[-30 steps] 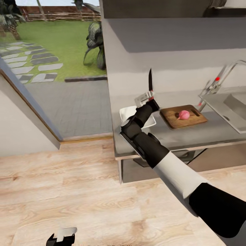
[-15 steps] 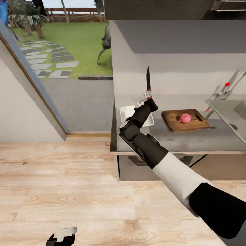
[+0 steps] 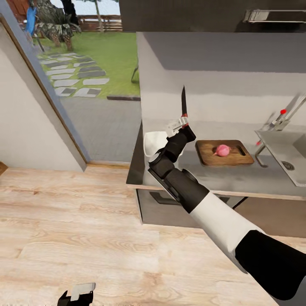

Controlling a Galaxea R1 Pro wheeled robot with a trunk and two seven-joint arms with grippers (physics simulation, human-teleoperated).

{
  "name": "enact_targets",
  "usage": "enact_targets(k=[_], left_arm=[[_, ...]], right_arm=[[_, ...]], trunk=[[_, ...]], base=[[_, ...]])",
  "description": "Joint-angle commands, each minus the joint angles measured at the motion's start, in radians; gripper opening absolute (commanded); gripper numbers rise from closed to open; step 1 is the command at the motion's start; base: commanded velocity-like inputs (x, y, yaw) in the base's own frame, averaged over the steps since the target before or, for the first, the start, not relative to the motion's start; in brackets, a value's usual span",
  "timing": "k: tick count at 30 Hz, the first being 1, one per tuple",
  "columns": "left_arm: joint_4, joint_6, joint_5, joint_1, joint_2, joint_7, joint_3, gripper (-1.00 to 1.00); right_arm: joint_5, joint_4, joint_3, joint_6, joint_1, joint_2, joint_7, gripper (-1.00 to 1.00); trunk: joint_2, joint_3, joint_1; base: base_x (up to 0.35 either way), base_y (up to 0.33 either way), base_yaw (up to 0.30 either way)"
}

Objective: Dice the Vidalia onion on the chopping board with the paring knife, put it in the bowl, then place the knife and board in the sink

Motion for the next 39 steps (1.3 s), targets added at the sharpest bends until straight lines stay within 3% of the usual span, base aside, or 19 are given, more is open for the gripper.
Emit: enact_targets(k=[1,23,31,39], left_arm=[[0.005,-0.007,-0.002,-0.002,0.000,0.005,-0.003,1.00],[0.005,-0.007,-0.002,-0.002,0.000,0.004,-0.003,1.00],[0.005,-0.006,0.000,-0.002,0.000,0.000,-0.003,1.00],[0.005,-0.007,0.000,-0.002,0.001,0.000,-0.003,1.00]], right_arm=[[0.001,0.001,0.001,0.008,0.000,0.000,-0.003,-1.00],[0.005,0.071,0.000,0.001,0.001,0.000,-0.003,-1.00],[0.006,0.146,-0.001,-0.101,0.001,0.000,-0.003,-1.00],[0.009,0.159,-0.002,-0.122,0.001,0.000,-0.036,-1.00]], trunk=[[-0.002,0.000,0.000],[-0.002,0.030,0.000],[-0.002,0.034,0.000],[-0.002,0.042,0.000]], base=[[-0.078,-0.341,0.162],[-0.080,-0.341,0.154],[-0.011,-0.061,0.013],[0.000,-0.001,-0.181]])
